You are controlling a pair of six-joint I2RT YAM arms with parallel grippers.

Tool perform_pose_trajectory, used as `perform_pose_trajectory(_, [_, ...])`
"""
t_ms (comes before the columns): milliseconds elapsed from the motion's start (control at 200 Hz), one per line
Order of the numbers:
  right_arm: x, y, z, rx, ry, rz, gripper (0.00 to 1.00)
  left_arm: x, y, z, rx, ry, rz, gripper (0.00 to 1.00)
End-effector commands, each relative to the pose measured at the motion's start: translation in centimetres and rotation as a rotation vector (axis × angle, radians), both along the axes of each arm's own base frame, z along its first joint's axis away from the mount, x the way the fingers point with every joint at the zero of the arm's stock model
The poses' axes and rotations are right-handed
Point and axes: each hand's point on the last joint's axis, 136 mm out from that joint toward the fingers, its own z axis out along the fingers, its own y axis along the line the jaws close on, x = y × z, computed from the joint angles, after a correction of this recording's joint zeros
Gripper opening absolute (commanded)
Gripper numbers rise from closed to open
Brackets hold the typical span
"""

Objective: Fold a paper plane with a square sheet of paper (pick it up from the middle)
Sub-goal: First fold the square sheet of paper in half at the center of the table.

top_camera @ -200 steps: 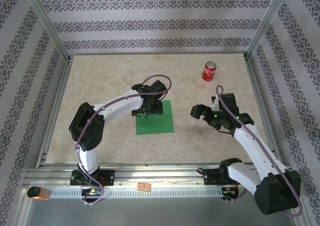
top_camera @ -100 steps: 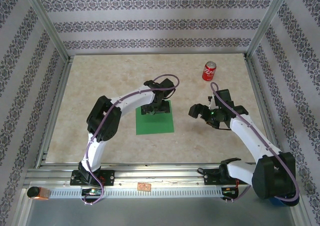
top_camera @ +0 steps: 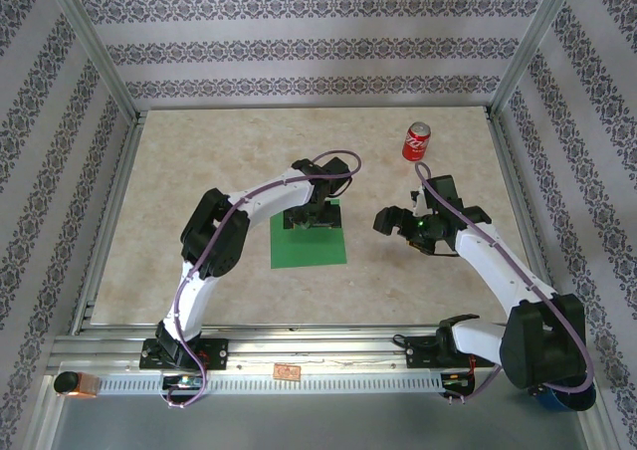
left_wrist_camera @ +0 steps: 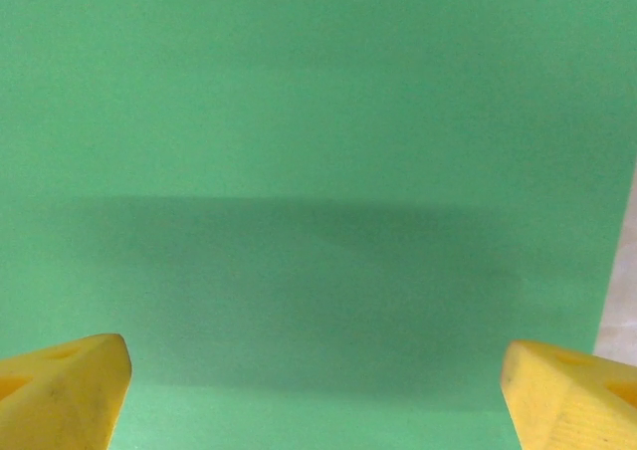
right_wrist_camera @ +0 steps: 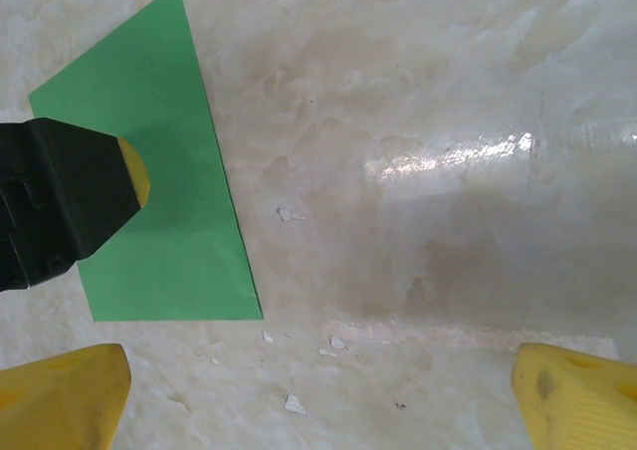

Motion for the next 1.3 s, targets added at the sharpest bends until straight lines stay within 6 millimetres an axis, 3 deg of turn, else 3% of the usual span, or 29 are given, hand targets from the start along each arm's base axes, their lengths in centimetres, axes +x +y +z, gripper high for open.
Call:
perform_pose_trajectory(0, [0.4,0.3,0.8,-0.003,-0.011,0.015,0.98,-1.1,0.6,-1.4,0.04,0.064,-0.014,0.96])
perform_pose_trajectory(430, [0.9,0.7,0.7,0.005,0.009,-0.005,0.98,-2.3,1.5,-4.2,0.076,0.117,-0.006,0.96])
perform_pose_trajectory(550, [0.9,0.6,0.7,0.0,0.01,-0.01,0.98,-2.1,1.2,-4.0,0.07,0.117,-0.015,0.96])
perform_pose_trajectory(909, [0.8,0.7,0.8,0.002,0.012,-0.017,0.98,-0.2,0.2,-0.4,0.034,0.029,-0.028,0.99])
perform_pose_trajectory(1294, [0.7,0.4,0.3,-0.014,0.013,-0.02,0.98,-1.1,0.5,-3.1,0.051,0.081,-0.027,0.99])
